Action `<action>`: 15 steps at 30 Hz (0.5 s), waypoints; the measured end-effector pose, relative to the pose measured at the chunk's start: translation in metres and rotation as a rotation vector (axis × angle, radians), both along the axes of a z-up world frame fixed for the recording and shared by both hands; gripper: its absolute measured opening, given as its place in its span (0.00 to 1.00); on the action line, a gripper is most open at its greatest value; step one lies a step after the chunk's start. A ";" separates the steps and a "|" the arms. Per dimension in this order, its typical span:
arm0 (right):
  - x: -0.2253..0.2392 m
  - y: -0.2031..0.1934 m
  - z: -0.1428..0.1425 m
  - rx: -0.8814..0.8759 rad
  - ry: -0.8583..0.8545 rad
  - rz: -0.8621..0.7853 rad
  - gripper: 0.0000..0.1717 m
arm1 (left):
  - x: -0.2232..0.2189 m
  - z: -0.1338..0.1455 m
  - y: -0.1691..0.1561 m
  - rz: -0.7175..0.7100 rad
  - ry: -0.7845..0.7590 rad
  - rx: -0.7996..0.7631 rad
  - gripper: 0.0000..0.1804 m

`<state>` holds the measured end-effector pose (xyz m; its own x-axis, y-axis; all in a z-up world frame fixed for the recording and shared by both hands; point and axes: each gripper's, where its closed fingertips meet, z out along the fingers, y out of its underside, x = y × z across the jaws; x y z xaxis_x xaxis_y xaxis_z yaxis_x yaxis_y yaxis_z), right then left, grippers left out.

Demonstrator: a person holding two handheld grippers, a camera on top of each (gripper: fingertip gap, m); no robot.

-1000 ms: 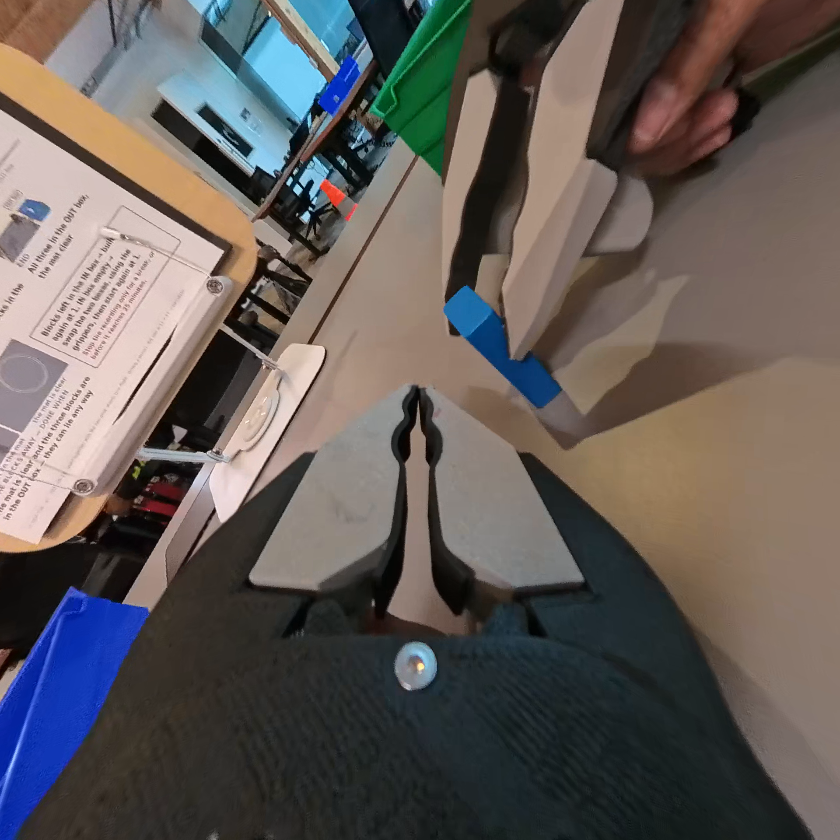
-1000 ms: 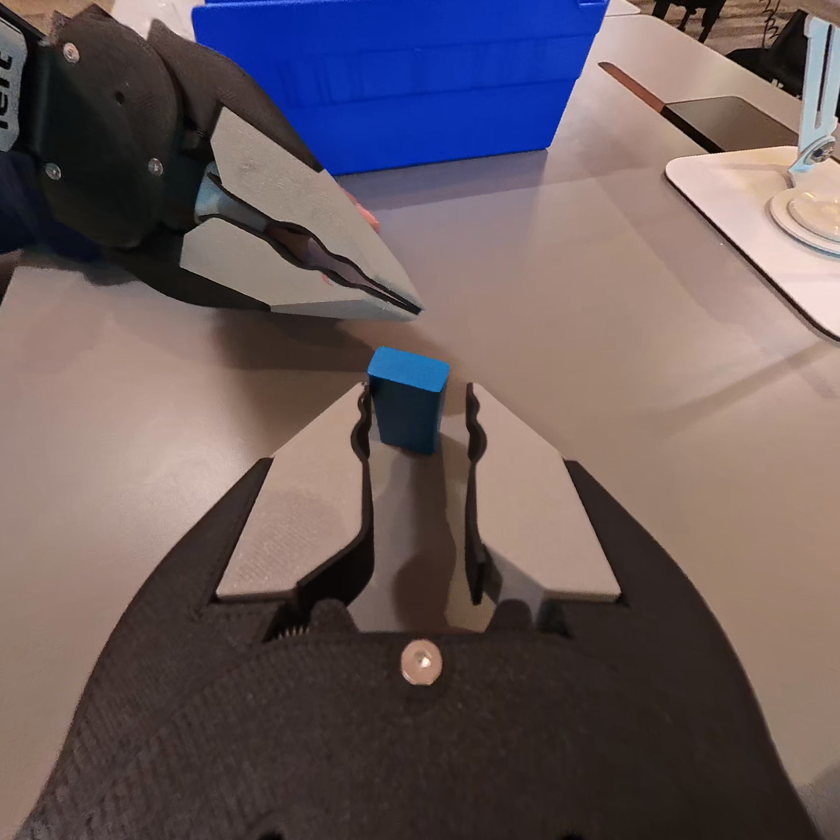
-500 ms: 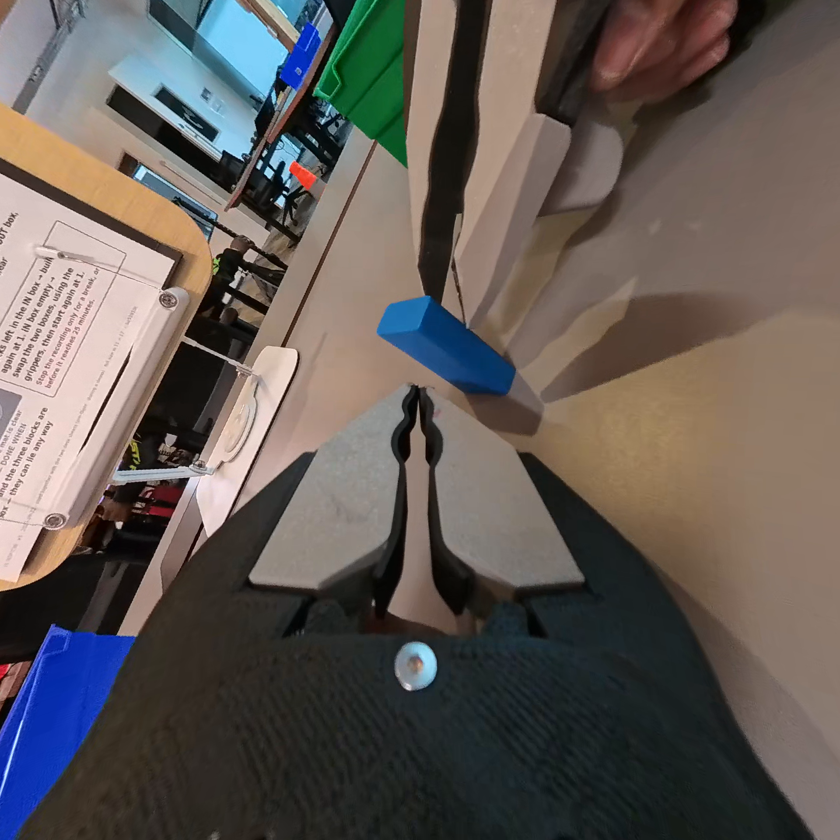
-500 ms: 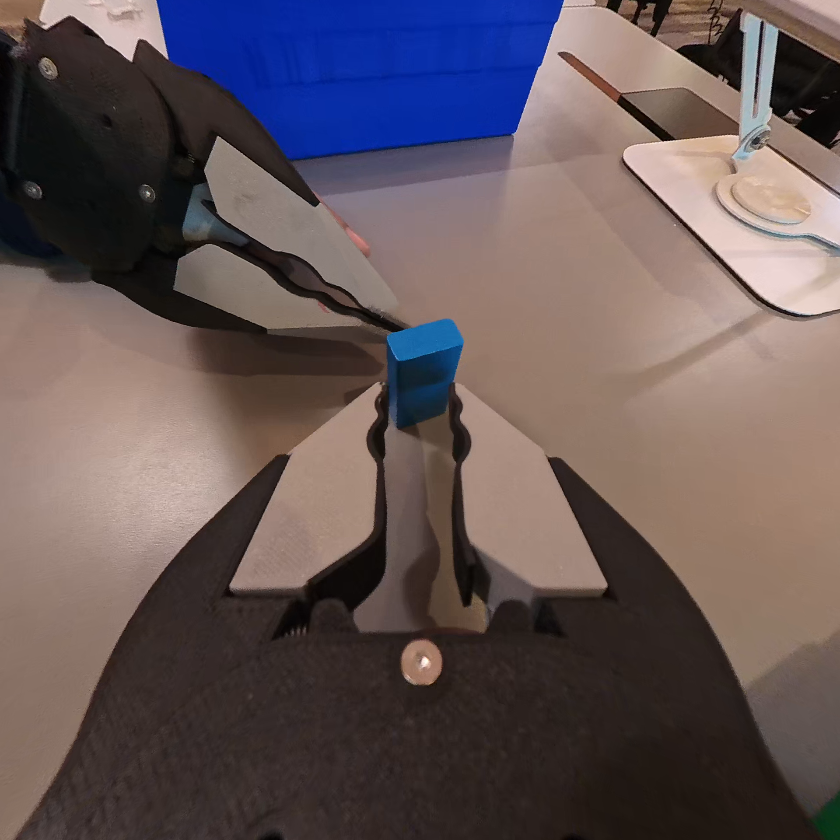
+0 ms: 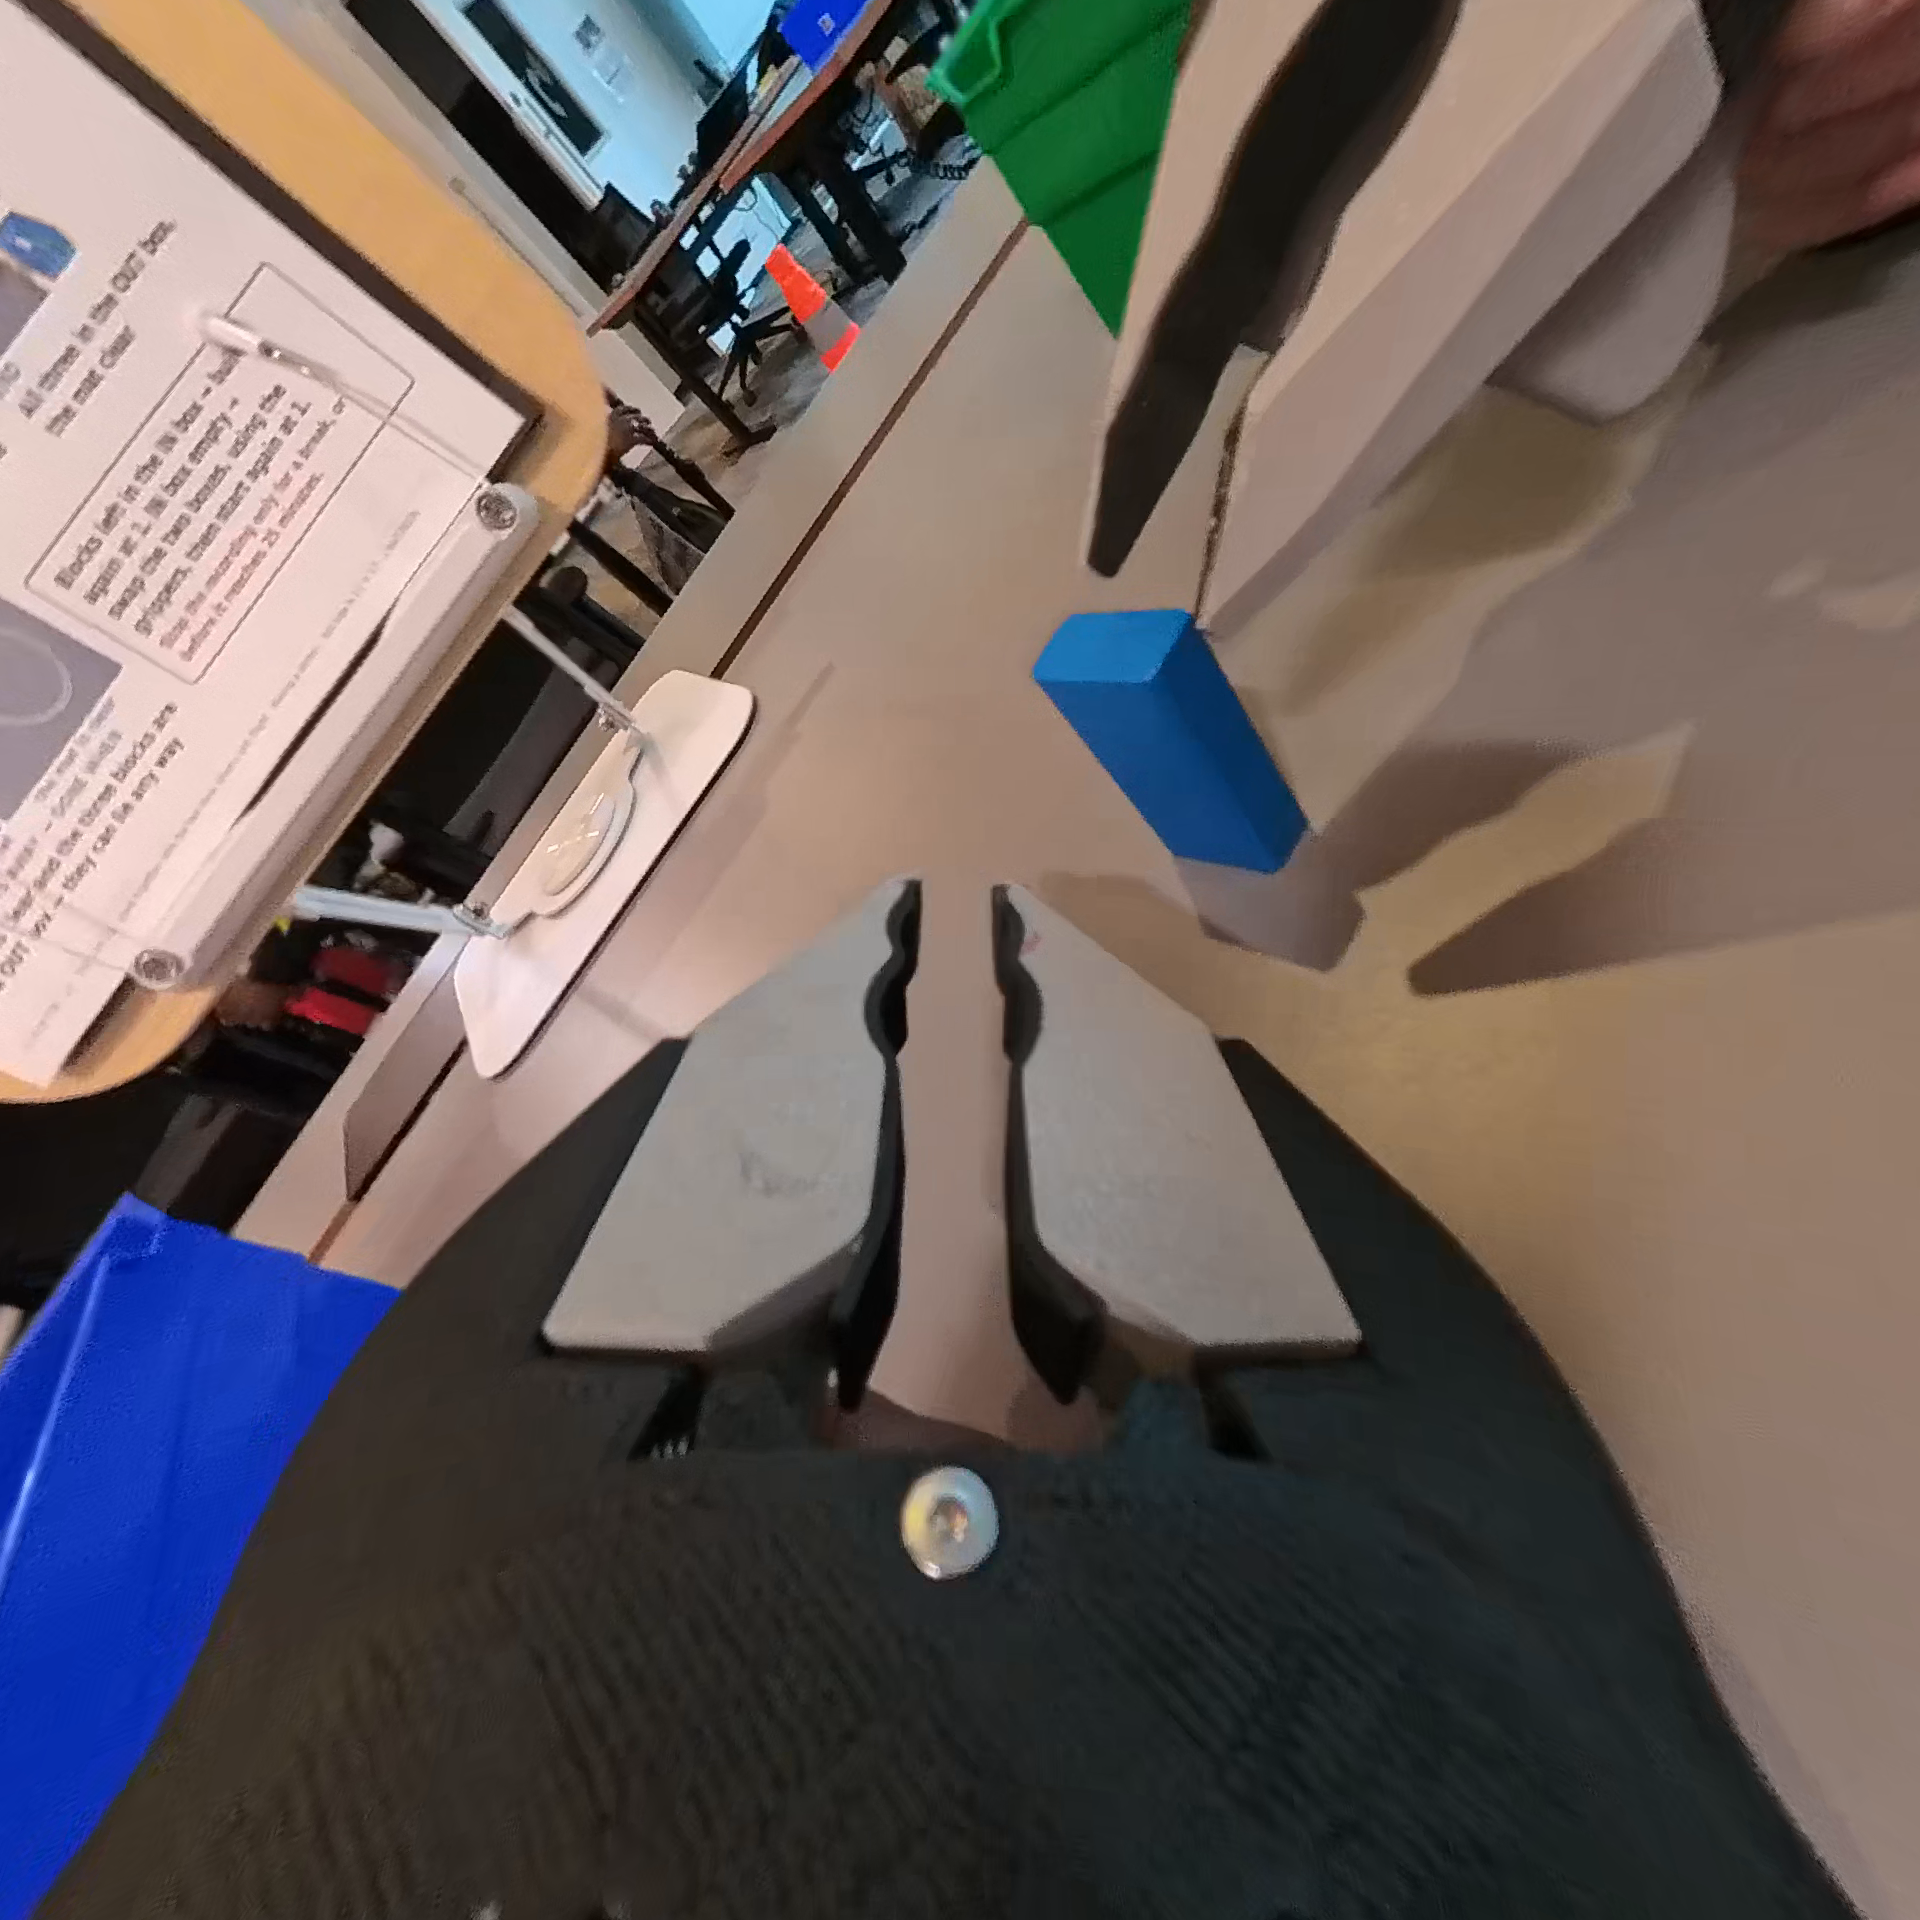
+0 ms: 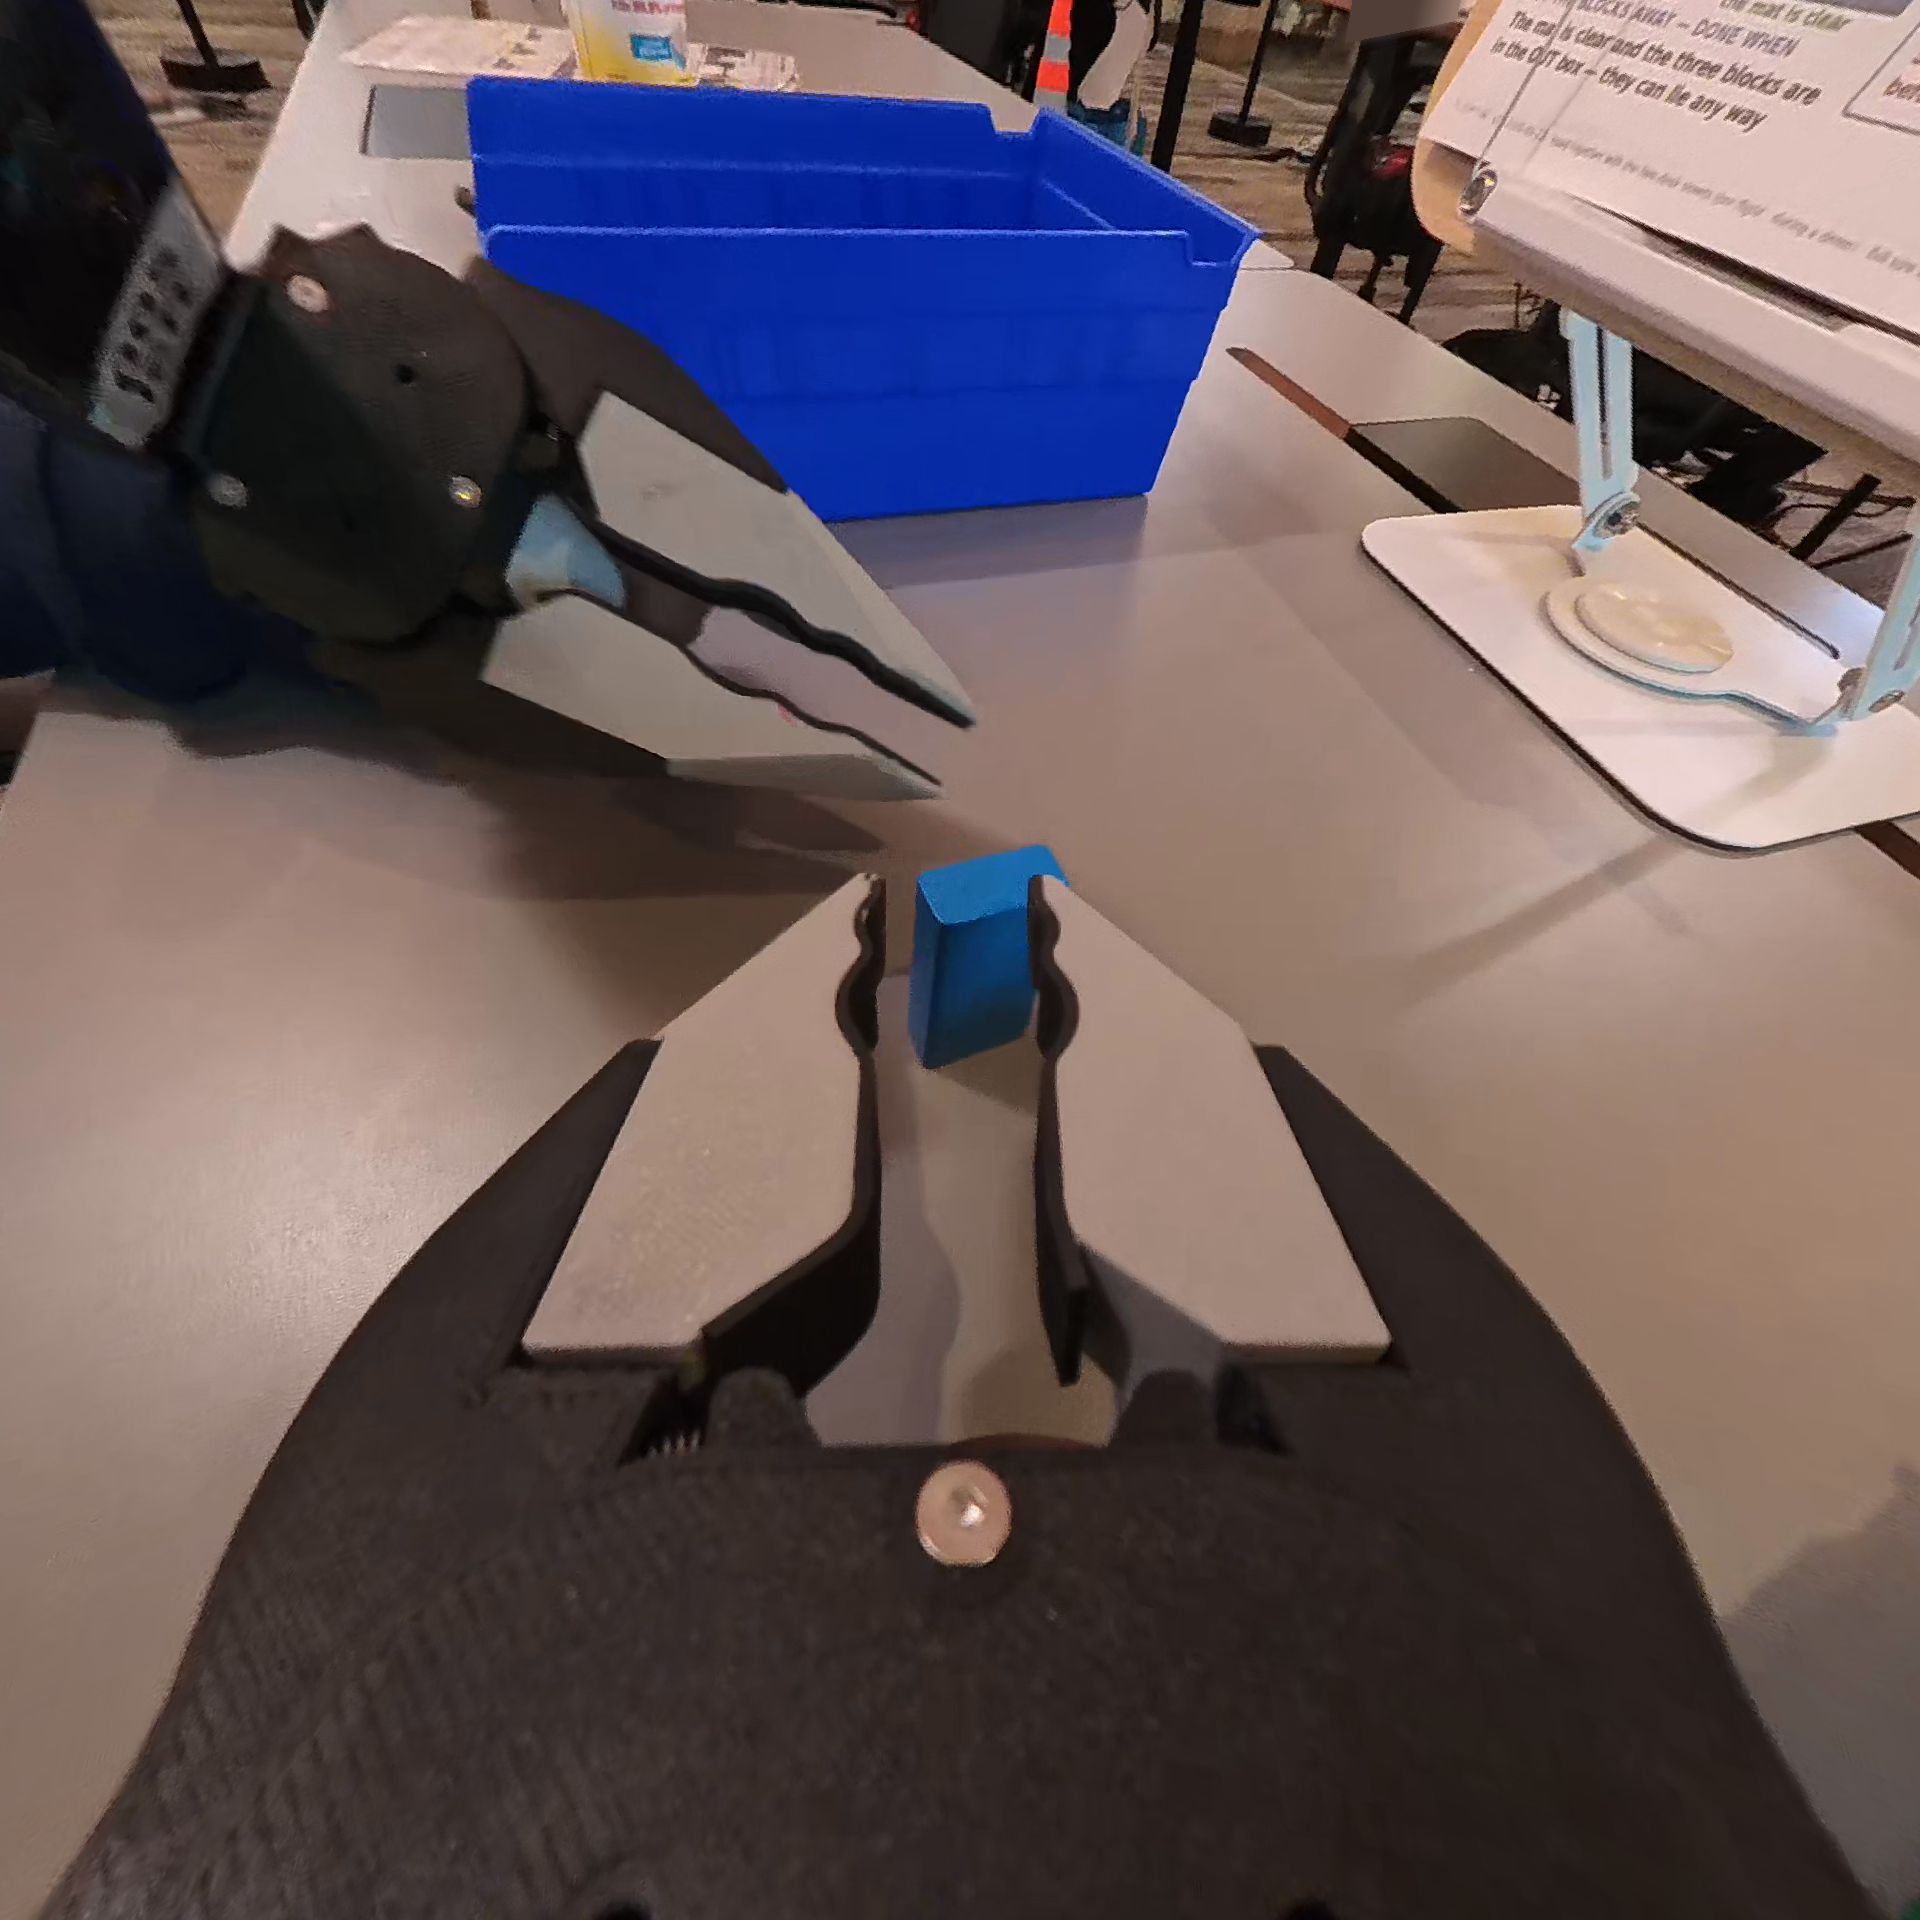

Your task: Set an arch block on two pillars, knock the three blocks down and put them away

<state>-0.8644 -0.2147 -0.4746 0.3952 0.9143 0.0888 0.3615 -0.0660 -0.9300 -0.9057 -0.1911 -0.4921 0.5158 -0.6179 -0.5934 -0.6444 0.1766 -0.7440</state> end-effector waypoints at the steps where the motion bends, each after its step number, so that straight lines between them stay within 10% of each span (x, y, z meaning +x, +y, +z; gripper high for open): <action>1: 0.001 0.001 0.000 0.000 0.004 -0.011 0.14 | -0.003 0.005 -0.006 0.007 -0.036 -0.016 0.07; 9: 0.008 0.011 0.005 0.010 0.025 -0.079 0.15 | -0.081 0.094 -0.044 0.037 -0.347 -0.243 0.09; 15: 0.006 0.011 0.006 0.019 0.034 -0.087 0.16 | -0.235 0.084 -0.006 0.314 -0.084 -0.542 0.18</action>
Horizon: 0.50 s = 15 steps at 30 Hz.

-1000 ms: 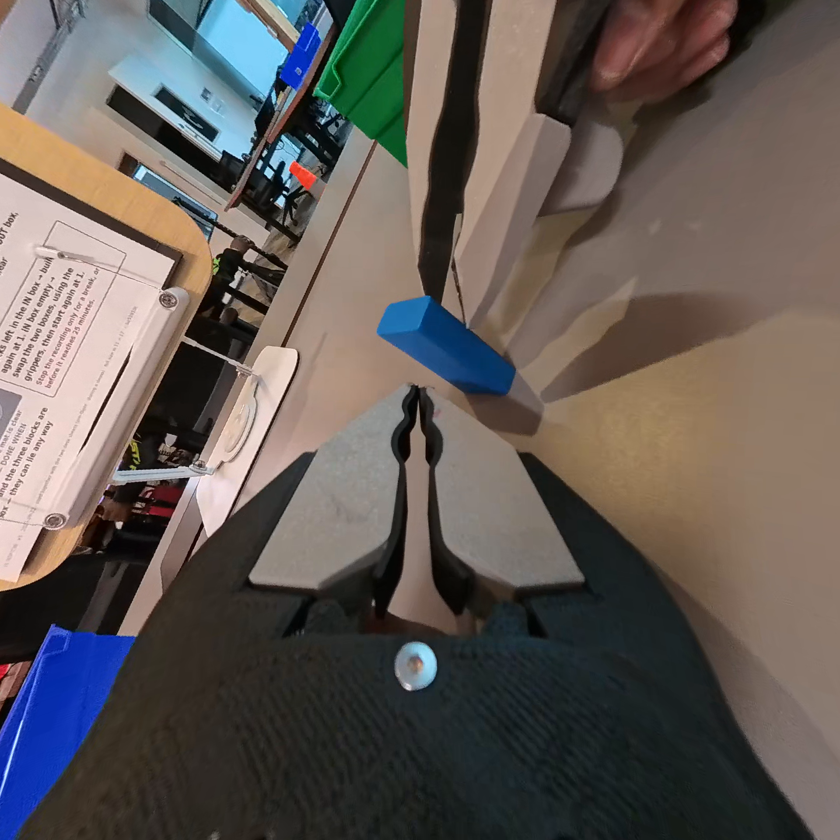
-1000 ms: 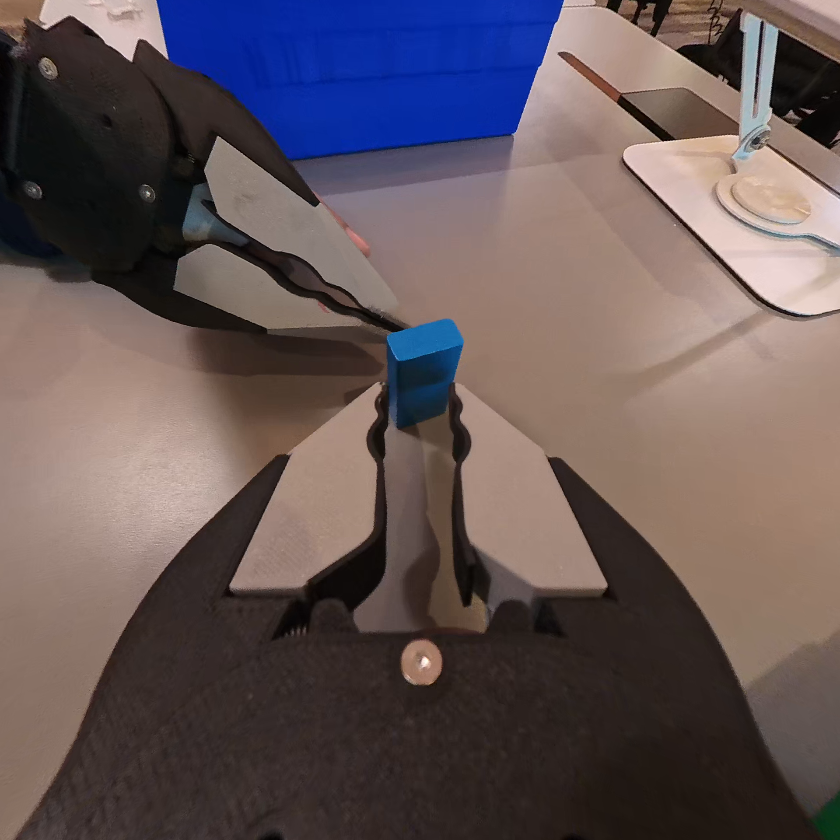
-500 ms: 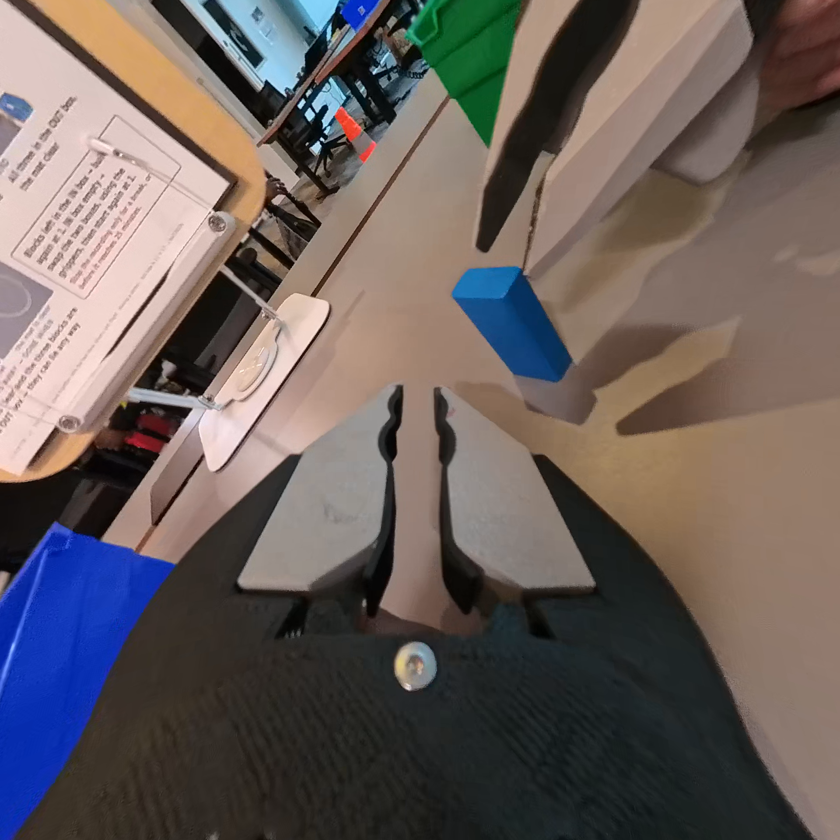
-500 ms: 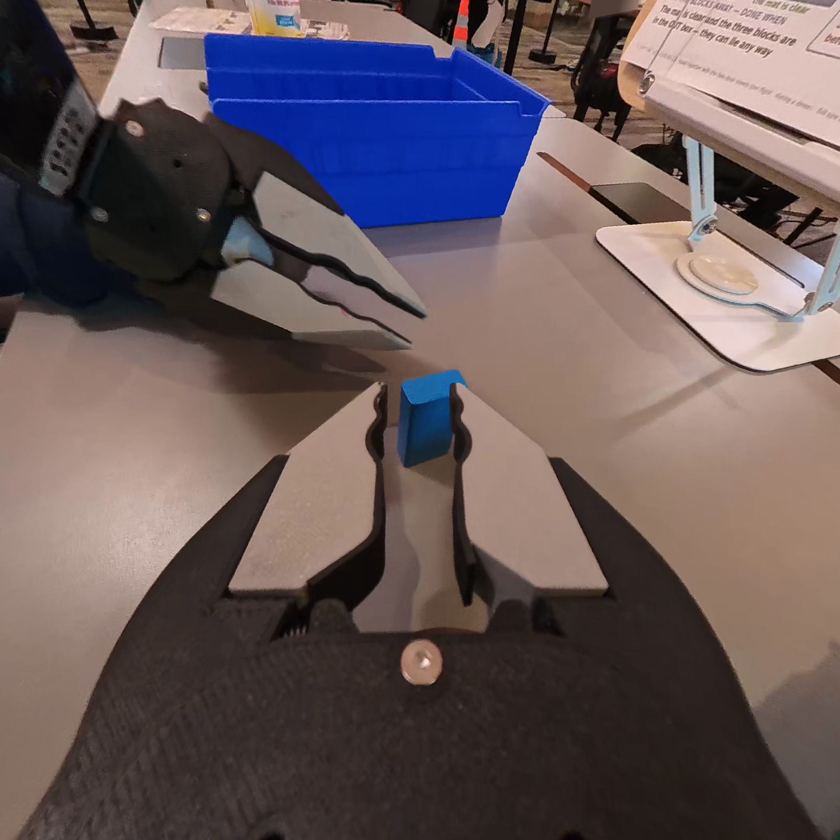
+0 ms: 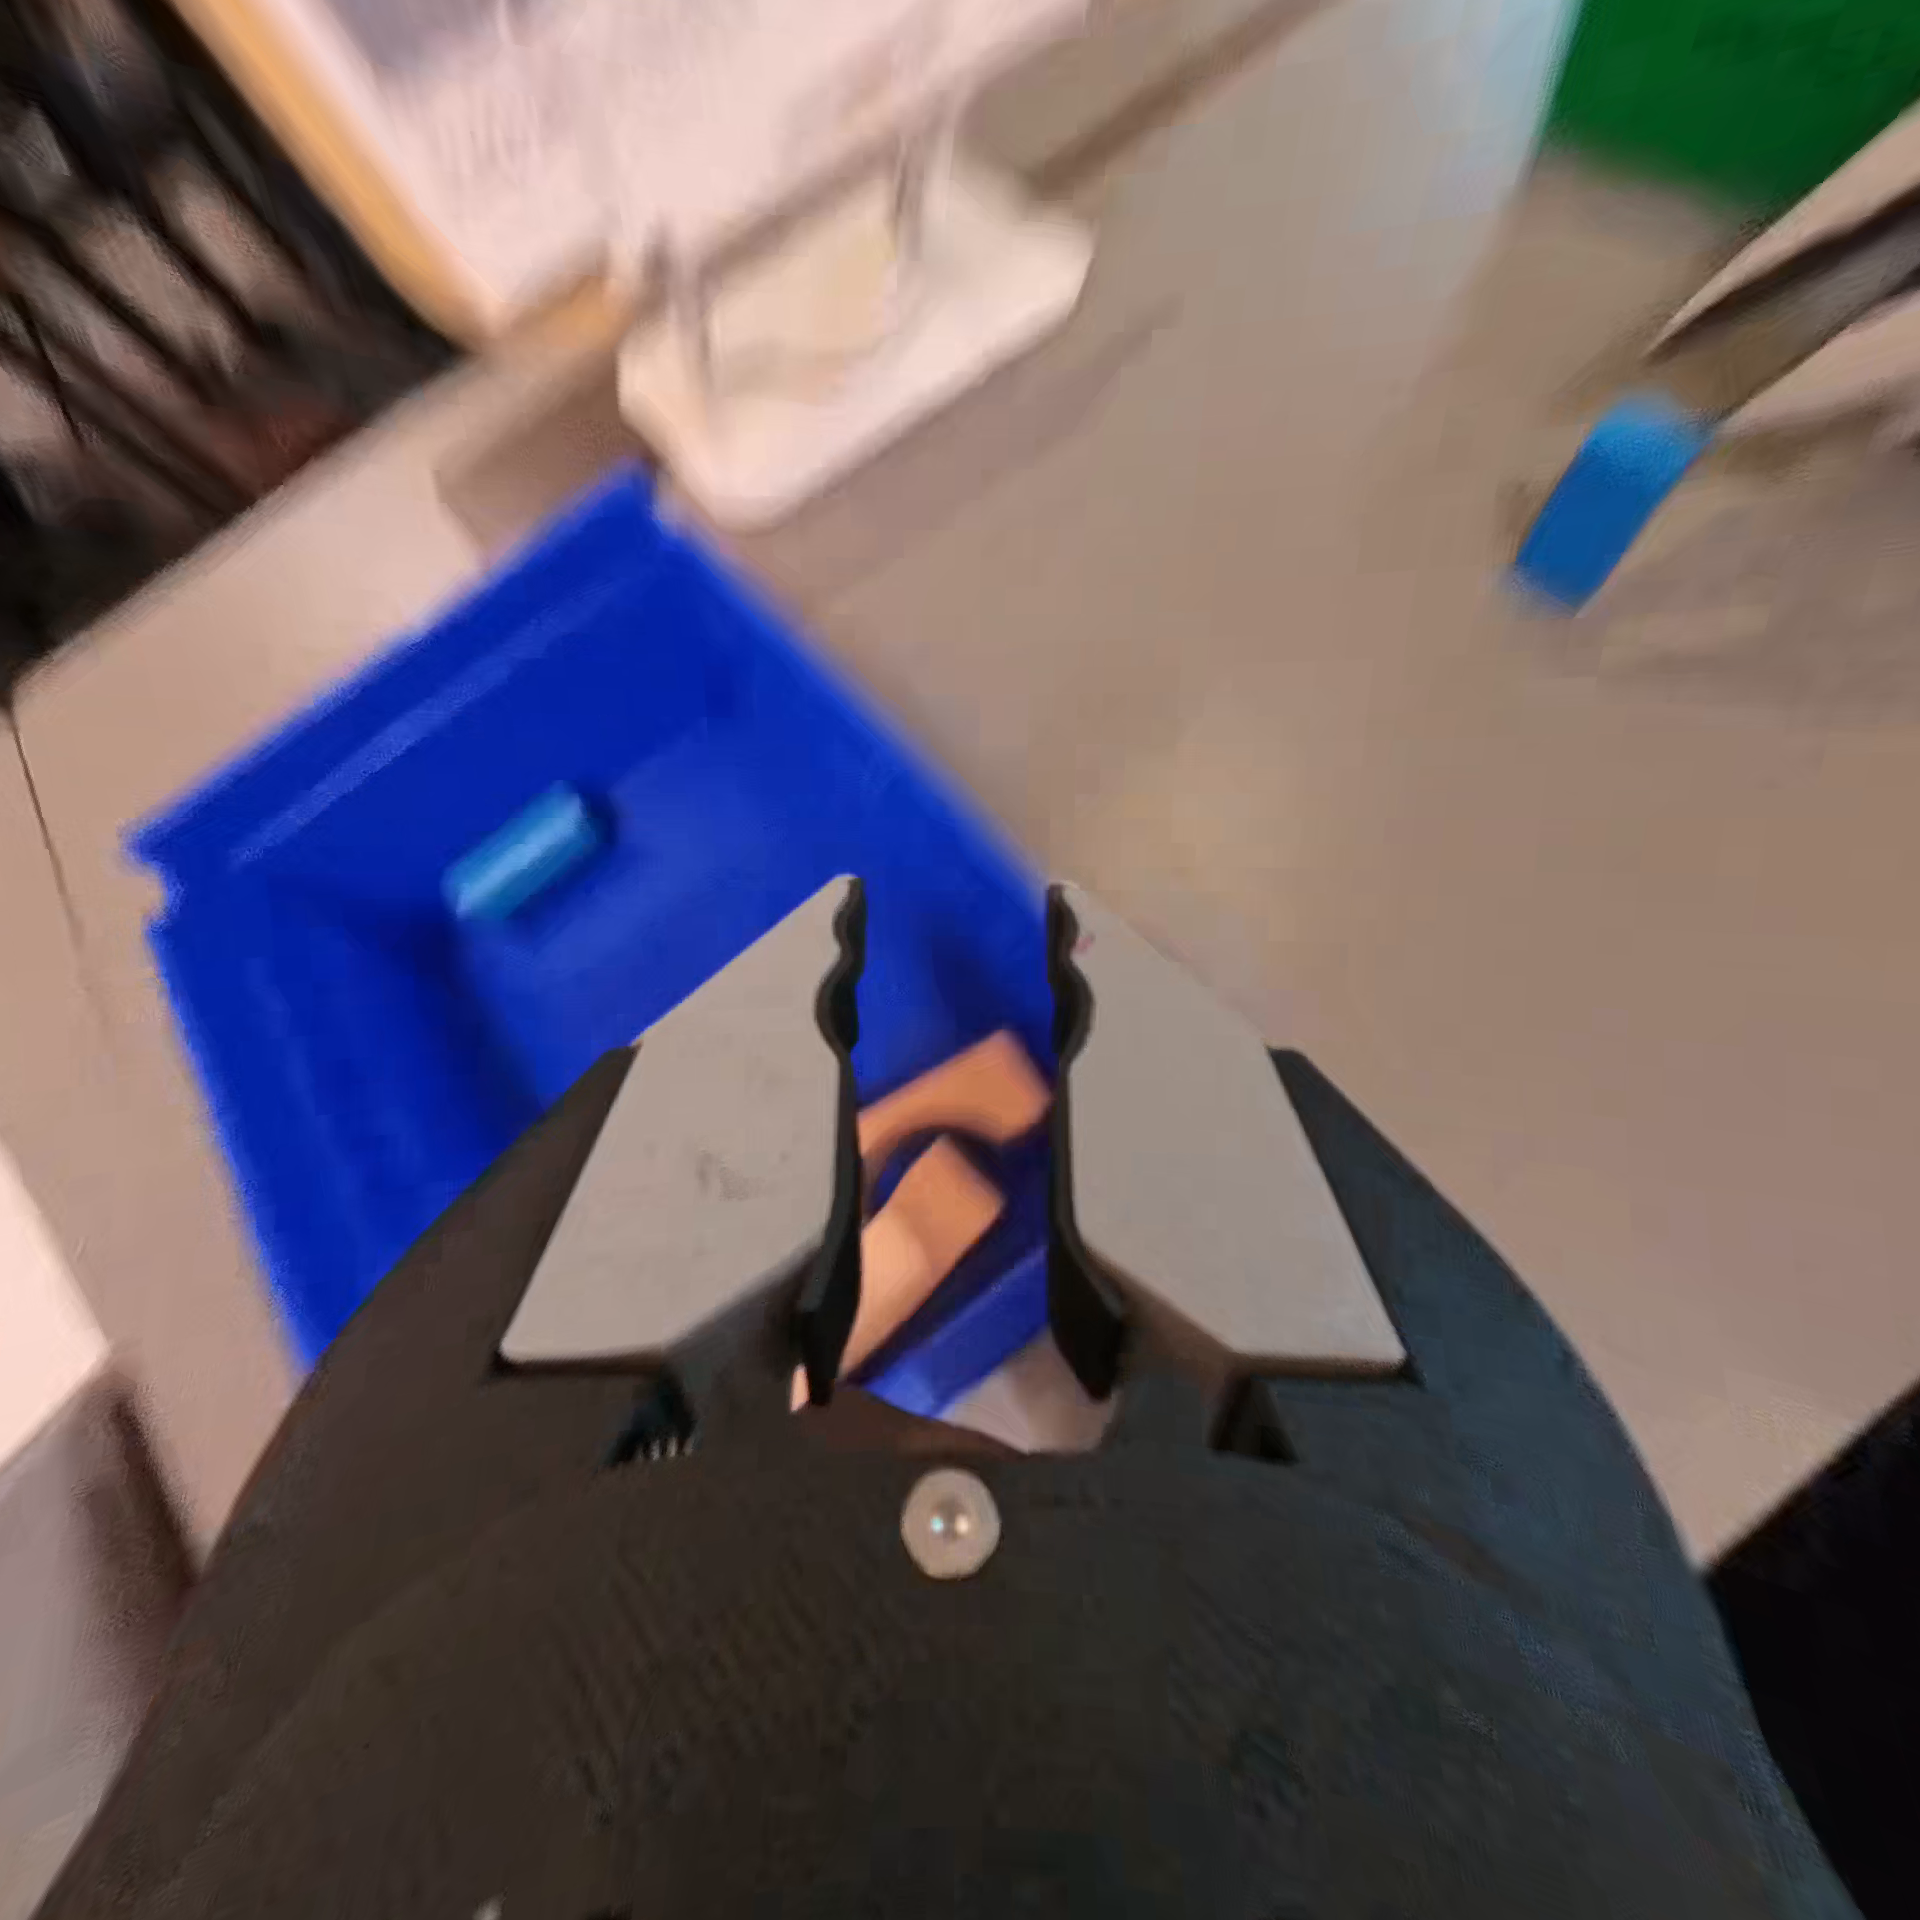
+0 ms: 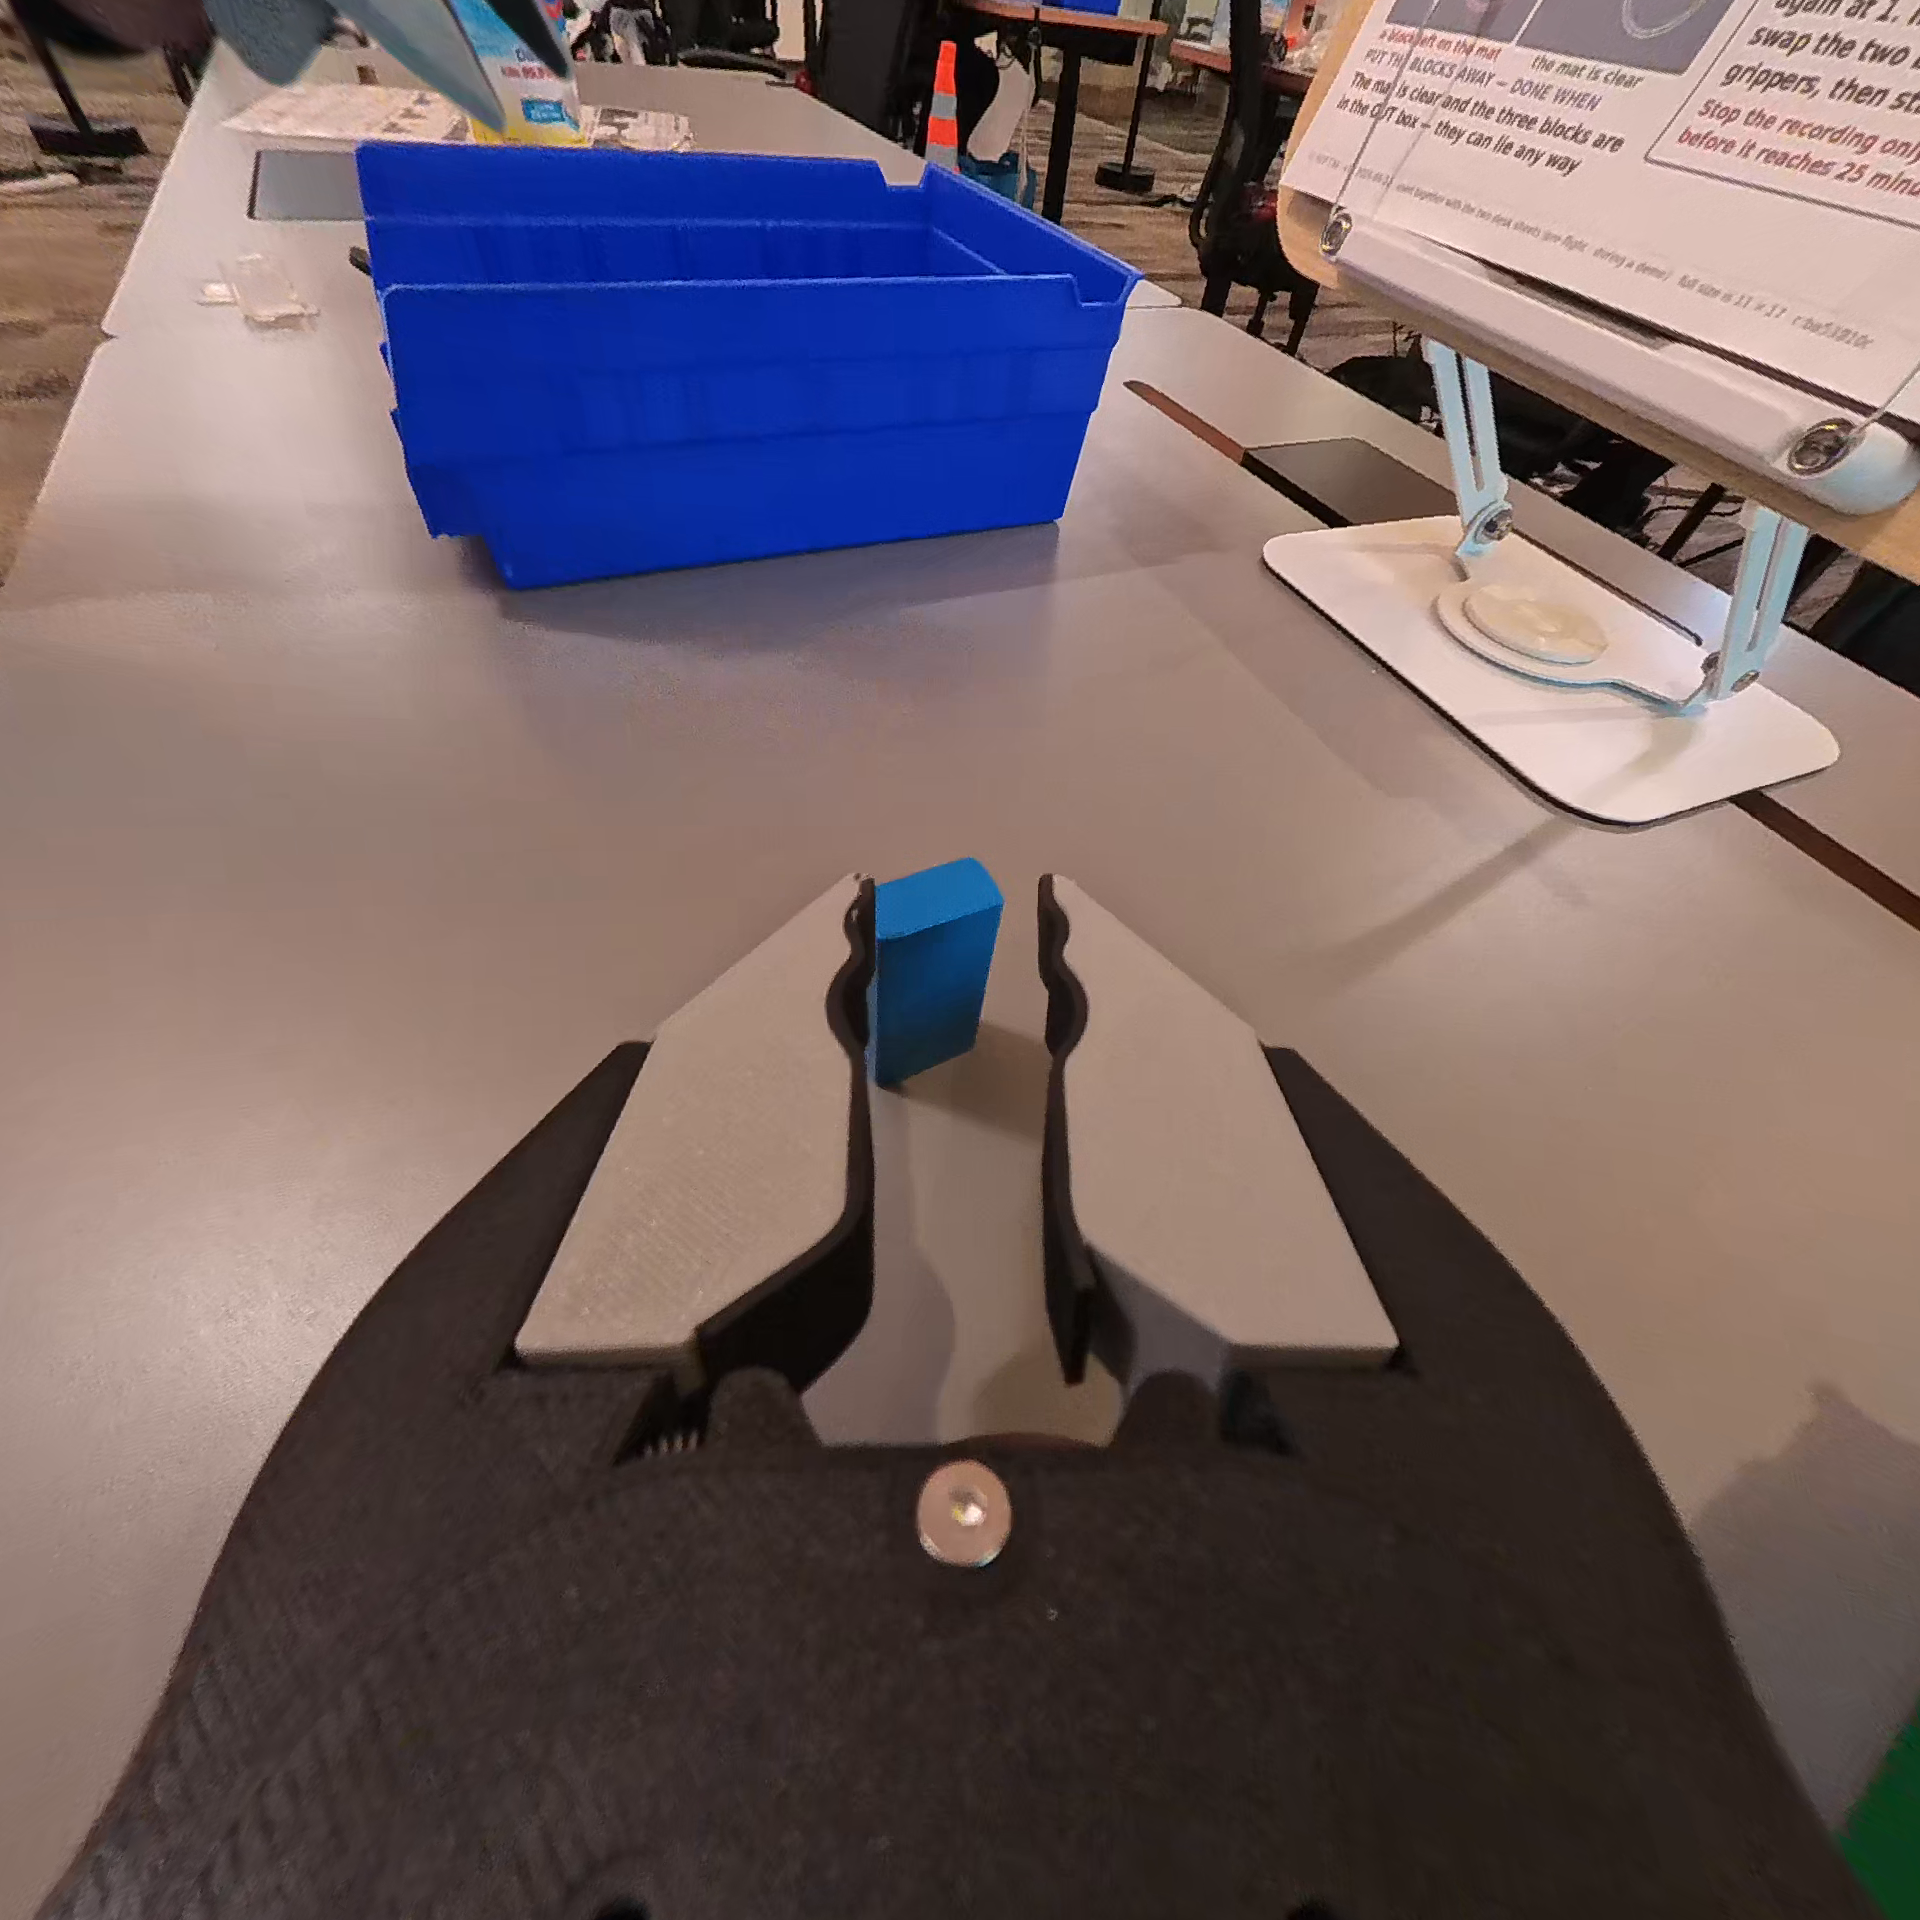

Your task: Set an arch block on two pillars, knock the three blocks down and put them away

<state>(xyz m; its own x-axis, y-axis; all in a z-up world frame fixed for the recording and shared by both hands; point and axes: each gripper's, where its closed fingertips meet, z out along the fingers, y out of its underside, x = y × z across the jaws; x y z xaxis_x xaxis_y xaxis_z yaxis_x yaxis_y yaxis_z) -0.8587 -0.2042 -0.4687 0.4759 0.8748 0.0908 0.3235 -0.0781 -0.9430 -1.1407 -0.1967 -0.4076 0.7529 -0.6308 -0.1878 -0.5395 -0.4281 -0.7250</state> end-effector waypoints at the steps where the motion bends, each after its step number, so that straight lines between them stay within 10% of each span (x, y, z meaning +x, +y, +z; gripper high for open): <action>1: -0.001 0.000 -0.002 -0.001 -0.008 0.002 0.16 | -0.034 -0.015 0.008 0.074 0.080 -0.085 0.24; 6: -0.006 -0.003 -0.008 0.005 -0.051 0.011 0.16 | -0.127 -0.081 0.011 0.295 0.273 -0.404 0.29; 15: -0.006 -0.001 -0.017 -0.015 -0.076 0.012 0.17 | -0.154 -0.110 -0.005 0.250 0.643 -0.679 0.00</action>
<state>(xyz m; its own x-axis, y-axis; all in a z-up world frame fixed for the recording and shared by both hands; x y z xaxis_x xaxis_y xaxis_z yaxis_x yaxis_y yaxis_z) -0.8648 -0.2055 -0.4859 0.4580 0.8817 0.1132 0.3954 -0.0880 -0.9143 -1.2947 -0.2017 -0.5178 0.7606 -0.5925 -0.2656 -0.5833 -0.8032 0.1212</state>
